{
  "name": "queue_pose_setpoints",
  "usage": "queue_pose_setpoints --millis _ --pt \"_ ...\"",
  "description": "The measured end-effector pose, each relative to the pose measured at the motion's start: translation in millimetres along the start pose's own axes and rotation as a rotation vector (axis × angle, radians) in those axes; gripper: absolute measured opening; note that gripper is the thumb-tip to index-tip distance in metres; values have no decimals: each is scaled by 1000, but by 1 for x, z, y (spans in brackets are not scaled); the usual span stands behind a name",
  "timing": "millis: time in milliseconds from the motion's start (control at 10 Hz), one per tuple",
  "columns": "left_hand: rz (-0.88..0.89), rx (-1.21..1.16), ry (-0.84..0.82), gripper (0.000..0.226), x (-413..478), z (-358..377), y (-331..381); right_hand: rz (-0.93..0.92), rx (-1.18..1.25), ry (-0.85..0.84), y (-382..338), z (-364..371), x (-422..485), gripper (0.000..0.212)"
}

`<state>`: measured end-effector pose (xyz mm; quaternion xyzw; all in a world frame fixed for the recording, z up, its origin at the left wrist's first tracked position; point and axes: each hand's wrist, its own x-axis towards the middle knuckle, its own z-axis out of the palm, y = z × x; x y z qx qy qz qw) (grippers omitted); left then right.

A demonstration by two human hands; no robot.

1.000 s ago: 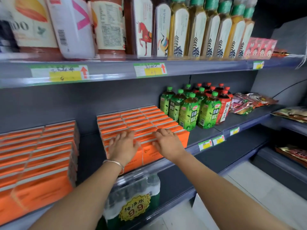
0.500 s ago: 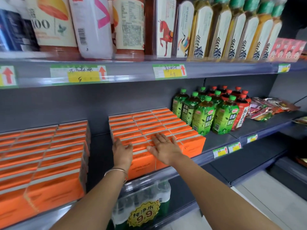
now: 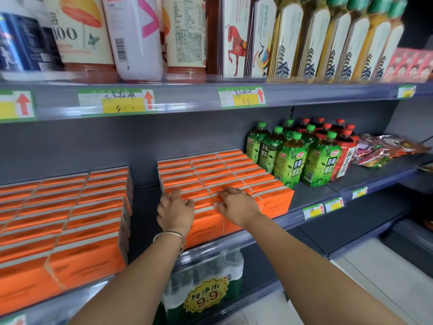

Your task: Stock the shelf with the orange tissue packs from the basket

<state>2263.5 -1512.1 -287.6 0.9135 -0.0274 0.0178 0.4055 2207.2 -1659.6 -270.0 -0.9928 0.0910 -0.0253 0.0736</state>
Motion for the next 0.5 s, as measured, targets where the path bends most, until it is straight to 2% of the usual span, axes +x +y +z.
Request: queue_pose_setpoints --millis 100,500 --pt "95 85 19 43 -8 -9 7 -4 -6 44 -5 -6 -9 38" --pt "465 193 -22 22 -45 -55 21 -56 65 237 -20 -29 -53 33"
